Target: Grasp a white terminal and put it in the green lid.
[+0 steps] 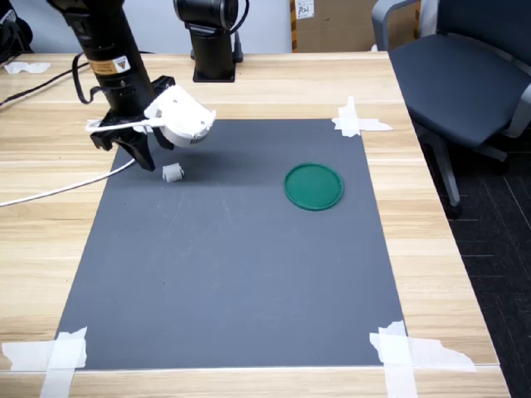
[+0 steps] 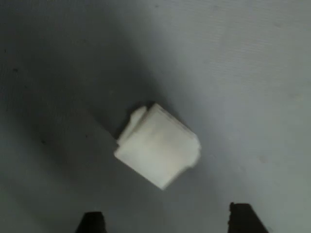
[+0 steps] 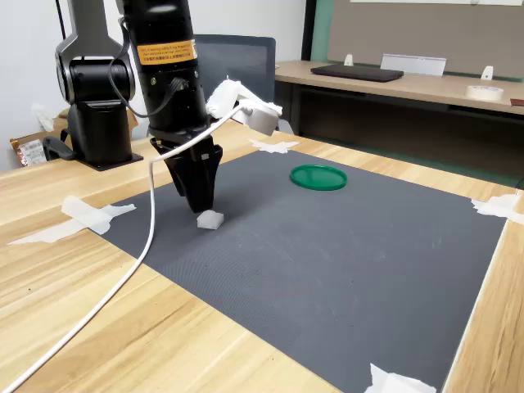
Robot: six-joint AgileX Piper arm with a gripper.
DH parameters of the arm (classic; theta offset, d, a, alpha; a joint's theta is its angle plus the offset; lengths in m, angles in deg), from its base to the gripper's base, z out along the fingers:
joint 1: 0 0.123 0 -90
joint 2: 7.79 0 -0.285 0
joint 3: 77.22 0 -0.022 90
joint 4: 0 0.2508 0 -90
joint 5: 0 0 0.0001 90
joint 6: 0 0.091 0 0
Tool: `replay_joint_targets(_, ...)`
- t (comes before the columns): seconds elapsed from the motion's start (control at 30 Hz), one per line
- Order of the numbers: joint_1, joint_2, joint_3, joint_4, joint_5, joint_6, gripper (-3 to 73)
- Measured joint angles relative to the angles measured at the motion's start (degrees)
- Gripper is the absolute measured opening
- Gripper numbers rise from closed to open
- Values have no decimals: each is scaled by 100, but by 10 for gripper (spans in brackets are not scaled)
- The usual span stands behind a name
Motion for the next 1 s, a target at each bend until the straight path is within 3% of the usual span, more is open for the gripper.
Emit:
replay_joint_targets(0.67,84,367,-4,417,-135,-716,498)
replay_joint_targets(0.8,402,367,-11,241,-159,-350,498)
replay_joint_targets(1.0,640,367,-11,-387,-397,432,498)
